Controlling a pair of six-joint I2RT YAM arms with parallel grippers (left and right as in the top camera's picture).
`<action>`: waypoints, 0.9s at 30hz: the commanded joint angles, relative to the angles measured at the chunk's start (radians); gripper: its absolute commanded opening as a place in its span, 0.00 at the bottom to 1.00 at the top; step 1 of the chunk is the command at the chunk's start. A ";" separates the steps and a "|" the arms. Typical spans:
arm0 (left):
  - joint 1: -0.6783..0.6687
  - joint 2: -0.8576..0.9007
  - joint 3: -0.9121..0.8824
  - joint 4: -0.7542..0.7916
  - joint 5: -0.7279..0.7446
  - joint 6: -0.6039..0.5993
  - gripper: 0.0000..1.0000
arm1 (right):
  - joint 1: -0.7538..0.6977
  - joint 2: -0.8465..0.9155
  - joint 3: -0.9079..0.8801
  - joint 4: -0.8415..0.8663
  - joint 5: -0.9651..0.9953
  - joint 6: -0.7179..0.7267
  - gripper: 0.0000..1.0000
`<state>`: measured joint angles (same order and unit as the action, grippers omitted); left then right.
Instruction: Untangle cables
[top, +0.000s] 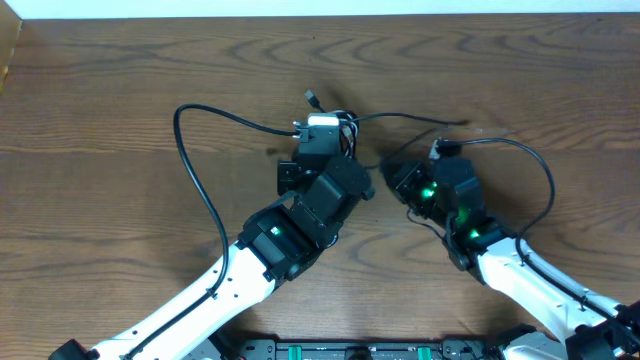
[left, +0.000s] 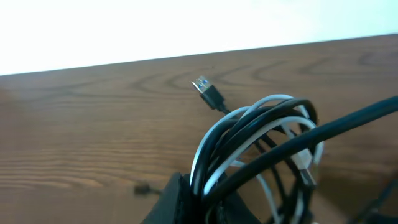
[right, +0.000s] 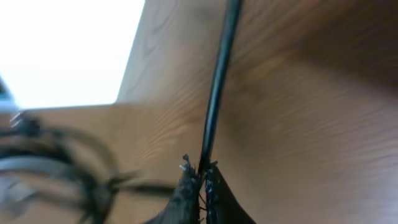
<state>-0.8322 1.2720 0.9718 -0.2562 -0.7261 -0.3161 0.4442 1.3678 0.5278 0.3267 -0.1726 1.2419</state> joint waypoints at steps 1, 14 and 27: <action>0.002 -0.011 -0.001 0.010 -0.079 0.006 0.08 | -0.046 0.006 0.000 -0.010 0.073 -0.120 0.01; 0.004 -0.011 -0.001 0.010 -0.094 0.087 0.08 | -0.182 0.005 0.000 0.029 -0.323 -0.231 0.26; 0.004 -0.011 -0.001 0.010 0.010 0.087 0.08 | -0.074 0.005 0.000 0.064 -0.410 0.156 0.32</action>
<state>-0.8318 1.2720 0.9718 -0.2543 -0.7521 -0.2344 0.3283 1.3682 0.5266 0.3801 -0.6449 1.2797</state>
